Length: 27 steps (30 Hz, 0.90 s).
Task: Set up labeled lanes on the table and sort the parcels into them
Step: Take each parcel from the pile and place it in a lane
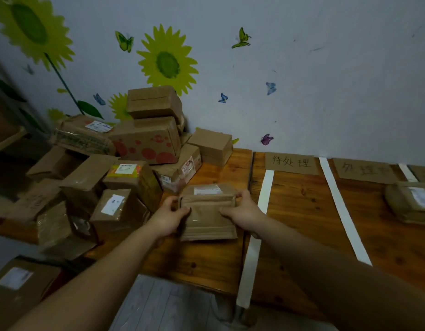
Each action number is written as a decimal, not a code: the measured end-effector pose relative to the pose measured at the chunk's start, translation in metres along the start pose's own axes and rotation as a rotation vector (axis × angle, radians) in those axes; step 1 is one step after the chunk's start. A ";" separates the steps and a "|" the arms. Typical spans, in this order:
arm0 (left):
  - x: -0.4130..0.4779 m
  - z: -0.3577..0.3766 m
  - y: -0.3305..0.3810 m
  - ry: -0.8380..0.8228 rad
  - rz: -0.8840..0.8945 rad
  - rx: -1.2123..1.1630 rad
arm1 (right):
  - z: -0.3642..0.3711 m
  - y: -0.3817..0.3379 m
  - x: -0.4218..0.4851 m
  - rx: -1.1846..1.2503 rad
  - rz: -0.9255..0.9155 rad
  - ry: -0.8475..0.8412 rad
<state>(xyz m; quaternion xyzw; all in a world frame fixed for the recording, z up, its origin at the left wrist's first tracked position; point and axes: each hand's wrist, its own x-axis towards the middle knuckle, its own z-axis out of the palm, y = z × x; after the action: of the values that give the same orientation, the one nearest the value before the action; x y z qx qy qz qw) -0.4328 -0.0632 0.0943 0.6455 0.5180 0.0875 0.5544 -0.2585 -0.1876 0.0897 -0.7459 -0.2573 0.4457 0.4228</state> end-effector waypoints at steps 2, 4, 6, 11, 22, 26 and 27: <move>-0.006 0.008 -0.011 0.053 -0.020 -0.021 | 0.004 0.010 -0.008 0.013 0.025 -0.014; -0.014 0.013 -0.017 0.085 -0.064 -0.038 | 0.013 0.019 -0.015 0.036 0.072 -0.016; -0.021 0.018 -0.021 0.043 -0.119 -0.049 | 0.021 0.029 -0.019 0.045 0.084 -0.012; -0.035 0.022 -0.031 -0.045 -0.062 -0.079 | 0.027 0.035 -0.037 0.045 0.009 0.047; -0.074 -0.034 -0.001 -0.029 0.306 -0.360 | 0.049 -0.032 -0.098 0.071 -0.310 0.289; -0.093 -0.050 0.010 -0.009 0.474 -0.320 | 0.061 -0.049 -0.122 0.075 -0.462 0.398; -0.096 -0.052 0.012 -0.012 0.515 -0.304 | 0.064 -0.050 -0.128 0.058 -0.497 0.432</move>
<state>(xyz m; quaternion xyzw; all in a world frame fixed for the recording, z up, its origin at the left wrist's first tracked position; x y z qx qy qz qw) -0.5044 -0.1026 0.1674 0.6658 0.3147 0.2980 0.6074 -0.3753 -0.2340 0.1746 -0.7252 -0.3230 0.1675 0.5845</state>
